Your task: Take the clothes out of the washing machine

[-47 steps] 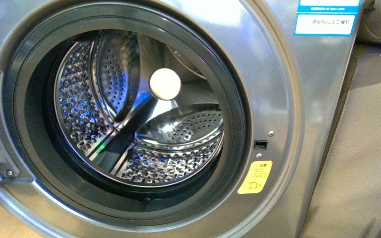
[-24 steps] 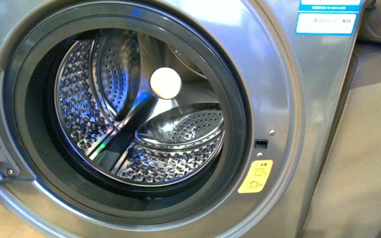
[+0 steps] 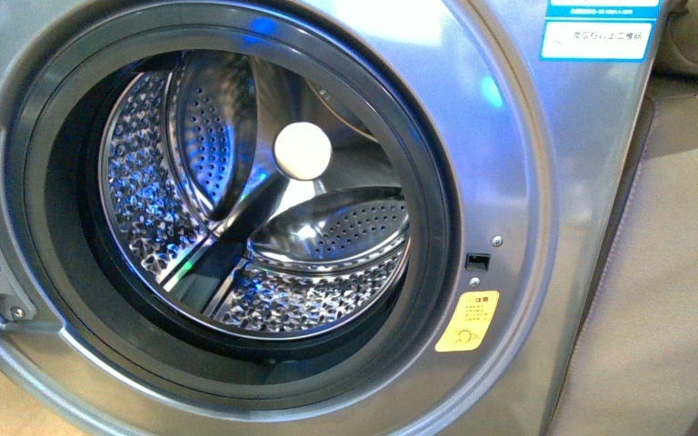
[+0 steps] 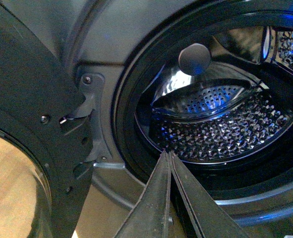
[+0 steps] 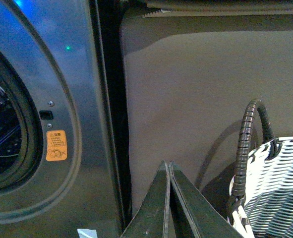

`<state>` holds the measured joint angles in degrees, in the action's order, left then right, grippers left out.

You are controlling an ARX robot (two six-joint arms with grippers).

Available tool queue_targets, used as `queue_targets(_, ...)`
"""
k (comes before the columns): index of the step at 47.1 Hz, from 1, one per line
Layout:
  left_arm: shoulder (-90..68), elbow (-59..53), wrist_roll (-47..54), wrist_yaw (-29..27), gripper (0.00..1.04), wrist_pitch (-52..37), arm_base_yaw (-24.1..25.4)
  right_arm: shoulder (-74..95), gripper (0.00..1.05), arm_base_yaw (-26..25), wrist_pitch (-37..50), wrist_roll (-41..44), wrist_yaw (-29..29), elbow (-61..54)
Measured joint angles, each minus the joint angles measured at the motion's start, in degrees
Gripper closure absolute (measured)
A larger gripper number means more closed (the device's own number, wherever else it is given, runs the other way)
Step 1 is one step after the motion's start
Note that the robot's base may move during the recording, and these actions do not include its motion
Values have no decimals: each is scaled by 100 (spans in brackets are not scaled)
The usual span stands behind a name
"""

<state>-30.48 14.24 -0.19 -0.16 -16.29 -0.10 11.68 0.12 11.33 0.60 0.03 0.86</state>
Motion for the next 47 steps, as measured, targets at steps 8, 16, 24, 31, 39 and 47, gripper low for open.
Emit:
queue_targets(8, 352, -439, 0, 17, 101, -26, 0, -564, 102, 0, -658, 0, 0, -55)
queue_targets(16, 785, -761, 0, 17, 101, 2, 0, -1137, 102, 0, -1126, 0, -2, -55)
queue_targets(24, 1086, -960, 0, 17, 101, 138, 0, -1143, 102, 0, -1130, 0, -7, -55)
queue_targets(31, 1346, -1075, 0, 17, 101, 275, 0, -1143, 102, 0, -1130, 0, -7, -57)
queue_targets(39, 1602, -1167, 0, 17, 101, 437, 0, -1143, 102, 0, -1130, 0, -7, -57)
queue_targets(47, 1882, -1373, 2, 17, 101, 474, 0, -1143, 102, 0, -1130, 0, -9, -57)
